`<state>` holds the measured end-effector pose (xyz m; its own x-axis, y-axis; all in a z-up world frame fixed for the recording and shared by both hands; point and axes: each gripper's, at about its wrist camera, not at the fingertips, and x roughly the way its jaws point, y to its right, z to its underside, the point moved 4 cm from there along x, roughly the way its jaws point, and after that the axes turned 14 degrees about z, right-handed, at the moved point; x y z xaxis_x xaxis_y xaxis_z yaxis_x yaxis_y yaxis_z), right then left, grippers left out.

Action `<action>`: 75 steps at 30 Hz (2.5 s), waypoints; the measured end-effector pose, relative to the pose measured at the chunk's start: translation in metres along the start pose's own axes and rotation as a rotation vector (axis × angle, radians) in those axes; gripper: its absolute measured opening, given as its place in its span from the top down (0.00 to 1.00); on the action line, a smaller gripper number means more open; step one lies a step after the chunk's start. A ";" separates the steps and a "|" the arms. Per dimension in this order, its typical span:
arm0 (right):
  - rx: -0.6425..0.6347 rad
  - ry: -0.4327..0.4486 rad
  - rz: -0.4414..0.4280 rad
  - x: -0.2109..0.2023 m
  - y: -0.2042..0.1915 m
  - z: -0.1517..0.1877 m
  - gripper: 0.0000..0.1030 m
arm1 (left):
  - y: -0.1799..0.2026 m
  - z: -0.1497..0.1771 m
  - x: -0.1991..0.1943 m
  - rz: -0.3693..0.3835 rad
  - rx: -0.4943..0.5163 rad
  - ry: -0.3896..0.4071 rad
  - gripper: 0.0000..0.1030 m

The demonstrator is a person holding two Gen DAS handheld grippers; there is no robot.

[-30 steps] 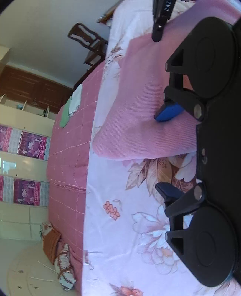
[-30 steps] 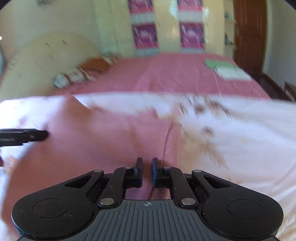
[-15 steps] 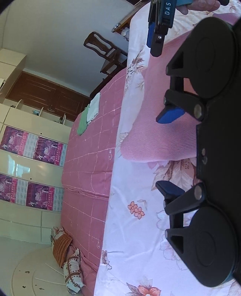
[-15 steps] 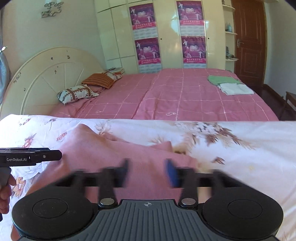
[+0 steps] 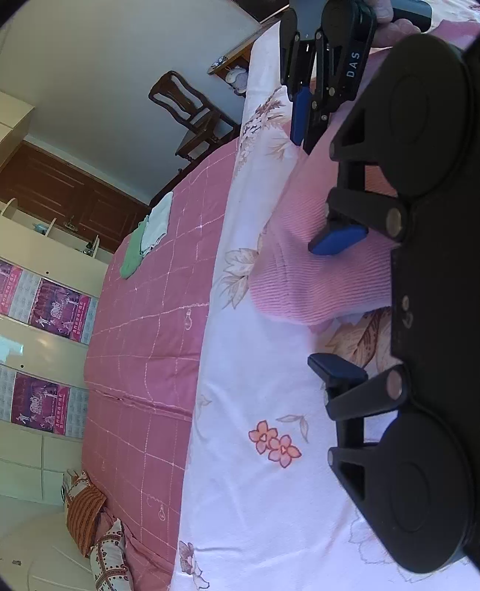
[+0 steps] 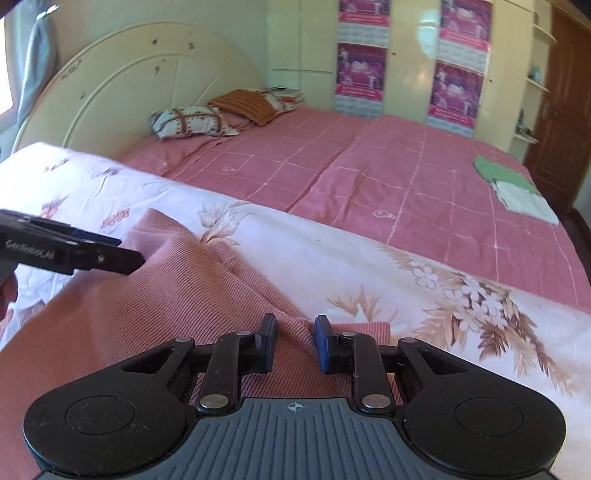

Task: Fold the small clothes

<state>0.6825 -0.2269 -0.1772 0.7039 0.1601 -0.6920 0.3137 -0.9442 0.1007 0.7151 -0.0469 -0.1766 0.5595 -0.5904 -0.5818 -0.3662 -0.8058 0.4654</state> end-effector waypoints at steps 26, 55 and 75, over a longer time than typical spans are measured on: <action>-0.121 0.138 0.031 -0.003 -0.011 0.008 0.95 | 0.022 0.005 -0.013 0.018 0.072 0.094 0.56; 0.223 0.163 0.083 -0.109 0.039 0.043 0.87 | 0.101 0.052 -0.067 0.002 0.263 0.086 0.31; -0.025 0.057 0.025 -0.163 -0.034 0.135 0.87 | 0.144 0.148 -0.068 -0.210 0.440 -0.017 0.27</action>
<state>0.4709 -0.2599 -0.1644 0.7462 0.1536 -0.6477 0.3111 -0.9407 0.1353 0.5141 -0.1299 -0.1691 0.6439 -0.4108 -0.6455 -0.5287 -0.8487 0.0128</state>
